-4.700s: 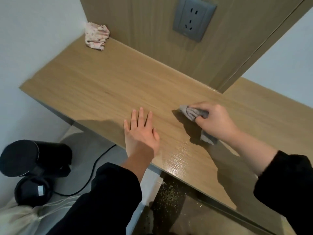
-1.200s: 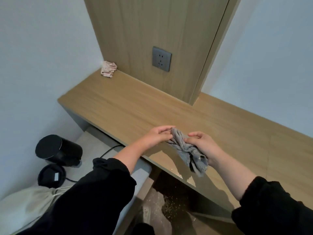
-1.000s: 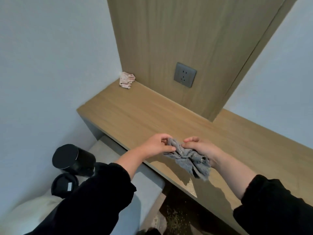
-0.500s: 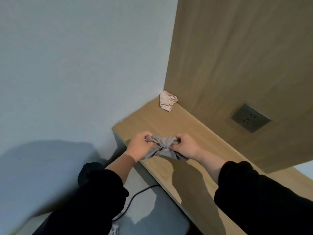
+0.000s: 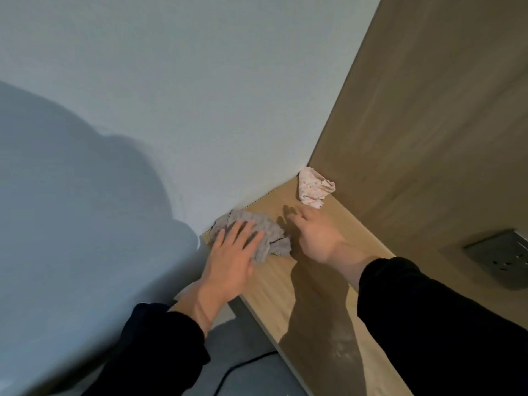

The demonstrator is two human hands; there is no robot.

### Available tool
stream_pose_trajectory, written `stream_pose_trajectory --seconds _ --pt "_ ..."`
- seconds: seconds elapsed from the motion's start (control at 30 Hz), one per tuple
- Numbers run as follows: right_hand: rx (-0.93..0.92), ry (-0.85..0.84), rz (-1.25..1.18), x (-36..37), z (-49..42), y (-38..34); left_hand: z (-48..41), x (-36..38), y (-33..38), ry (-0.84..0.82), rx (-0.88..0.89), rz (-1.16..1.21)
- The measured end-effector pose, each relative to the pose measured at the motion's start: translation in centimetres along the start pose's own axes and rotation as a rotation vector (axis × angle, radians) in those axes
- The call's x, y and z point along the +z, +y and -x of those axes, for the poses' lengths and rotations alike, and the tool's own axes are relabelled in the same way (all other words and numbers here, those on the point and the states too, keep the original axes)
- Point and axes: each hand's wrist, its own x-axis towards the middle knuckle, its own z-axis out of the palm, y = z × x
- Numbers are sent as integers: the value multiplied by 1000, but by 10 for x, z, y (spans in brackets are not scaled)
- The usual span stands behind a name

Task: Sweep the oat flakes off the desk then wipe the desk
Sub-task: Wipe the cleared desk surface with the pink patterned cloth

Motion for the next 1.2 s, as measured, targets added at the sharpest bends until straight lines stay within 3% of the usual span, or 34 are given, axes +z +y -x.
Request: stream_pose_trajectory --seconds 0.13,0.23,0.47,0.63,0.77,0.83,0.97,1.07,1.2 --pt "284 -88 -118 6 -36 25 -8 11 3 -103 -48 -41" --pt "380 -133 -185 10 -54 30 -8 14 5 -121 -65 -5" --pt "345 -46 -394 1 -14 15 -9 -9 18 -177 -106 107" --pt "357 15 -524 -46 56 18 -10 -56 67 -134 -87 494" --pt "345 216 -665 -85 110 21 0 -91 116 -150 -222 861" --pt "339 263 -733 -100 134 20 11 -103 136 -178 -206 943" --pt "334 232 -1016 -124 183 19 36 -120 170 -211 -104 869" --pt "339 230 -1041 -133 219 23 49 -134 187 -150 -66 775" --pt "439 108 -1185 -141 264 34 60 -154 197 -416 29 898"
